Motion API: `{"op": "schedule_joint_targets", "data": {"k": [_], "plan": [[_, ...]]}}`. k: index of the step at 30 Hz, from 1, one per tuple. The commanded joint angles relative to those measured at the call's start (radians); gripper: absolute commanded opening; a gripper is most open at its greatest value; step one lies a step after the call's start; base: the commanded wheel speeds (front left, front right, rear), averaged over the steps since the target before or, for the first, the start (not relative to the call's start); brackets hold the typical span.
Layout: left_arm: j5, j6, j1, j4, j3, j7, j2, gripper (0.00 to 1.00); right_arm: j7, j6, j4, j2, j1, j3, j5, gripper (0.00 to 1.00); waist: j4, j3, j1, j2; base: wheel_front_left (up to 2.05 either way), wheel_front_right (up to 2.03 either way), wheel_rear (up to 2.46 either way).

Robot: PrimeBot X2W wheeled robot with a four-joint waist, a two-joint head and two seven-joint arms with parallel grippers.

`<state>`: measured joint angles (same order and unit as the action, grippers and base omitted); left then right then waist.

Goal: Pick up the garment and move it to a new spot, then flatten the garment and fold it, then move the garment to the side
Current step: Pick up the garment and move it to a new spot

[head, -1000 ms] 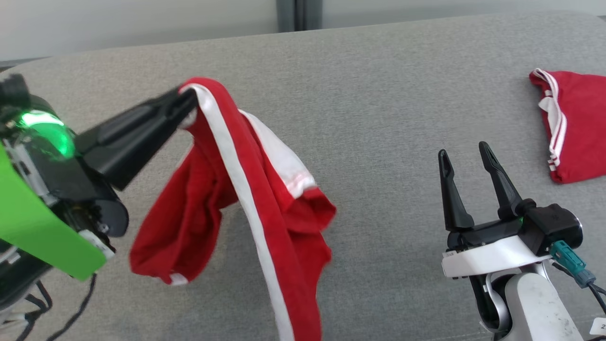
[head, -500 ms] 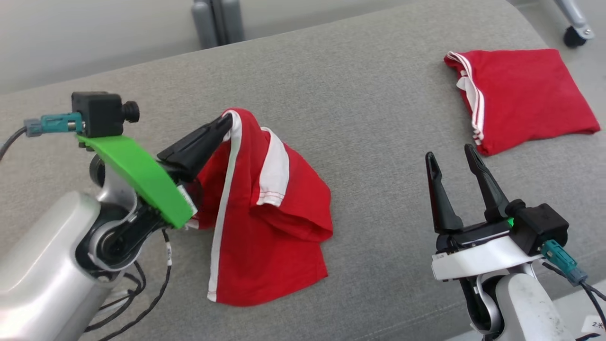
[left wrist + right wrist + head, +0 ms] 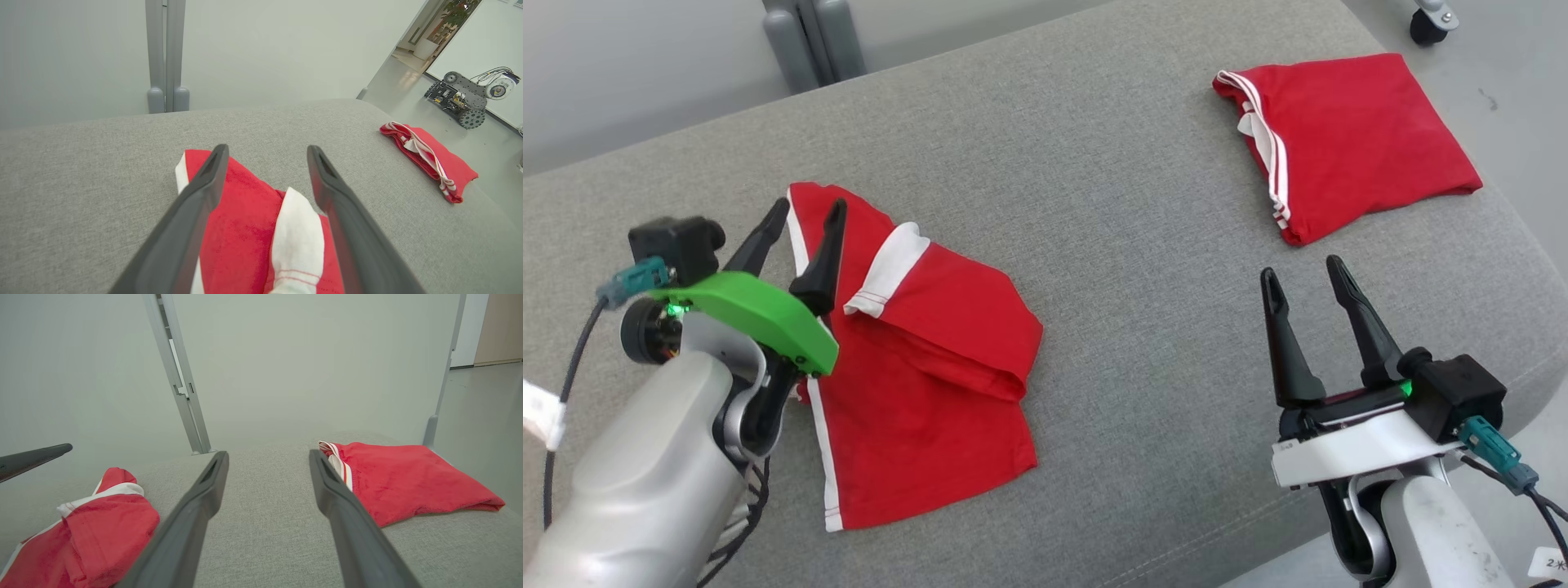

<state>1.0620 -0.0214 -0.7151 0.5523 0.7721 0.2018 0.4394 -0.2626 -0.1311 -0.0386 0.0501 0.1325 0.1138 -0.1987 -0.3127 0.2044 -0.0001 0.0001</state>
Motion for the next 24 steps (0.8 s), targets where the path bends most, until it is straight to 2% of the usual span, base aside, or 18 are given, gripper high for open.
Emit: {"op": "schedule_joint_targets", "data": {"k": [1, 5, 7, 10, 14, 18, 24], "plan": [[-0.005, -0.002, 0.035, 0.008, -0.01, 0.022, -0.005, 1.0, -0.003, 0.001, -0.004, 0.001, -0.015, -0.01, 0.007, 1.0, 0.018, -0.02, 0.0001, -0.0001, 0.0, 0.0, 0.0], [-0.015, 0.027, 0.124, -0.016, -0.067, 0.059, -0.017, 1.0, -0.003, 0.001, -0.004, 0.001, -0.037, -0.038, 0.033, 1.0, 0.057, -0.054, 0.0001, -0.0001, 0.0, 0.0, 0.0], [-0.046, 0.057, 0.178, -0.062, -0.135, 0.065, -0.032, 1.0, -0.003, 0.001, 0.0, 0.001, -0.05, -0.059, 0.052, 1.0, 0.081, -0.073, 0.0001, -0.0001, 0.0, 0.0, 0.0], [-0.148, 0.099, 0.317, -0.179, -0.284, 0.063, -0.075, 1.0, -0.003, 0.001, 0.011, 0.001, -0.068, -0.098, 0.076, 1.0, 0.122, -0.103, 0.0001, -0.0001, 0.0, 0.0, 0.0], [-0.339, 0.124, 0.485, -0.324, -0.42, 0.063, -0.131, 1.0, -0.003, 0.001, 0.014, 0.001, -0.095, -0.143, 0.141, 1.0, 0.178, -0.125, 0.0001, -0.0001, 0.0, 0.0, 0.0], [-0.485, 0.108, 0.629, -0.385, -0.512, 0.063, -0.203, 1.0, -0.003, 0.001, 0.001, 0.001, -0.127, -0.17, 0.19, 1.0, 0.234, -0.149, 0.0001, -0.0001, 0.0, 0.0, 0.0], [-0.636, 0.039, 0.781, -0.414, -0.62, 0.063, -0.282, 1.0, -0.003, 0.001, -0.02, 0.002, -0.168, -0.209, 0.201, 1.0, 0.287, -0.188, 0.0001, -0.0001, 0.0, 0.0, 0.0]]}}
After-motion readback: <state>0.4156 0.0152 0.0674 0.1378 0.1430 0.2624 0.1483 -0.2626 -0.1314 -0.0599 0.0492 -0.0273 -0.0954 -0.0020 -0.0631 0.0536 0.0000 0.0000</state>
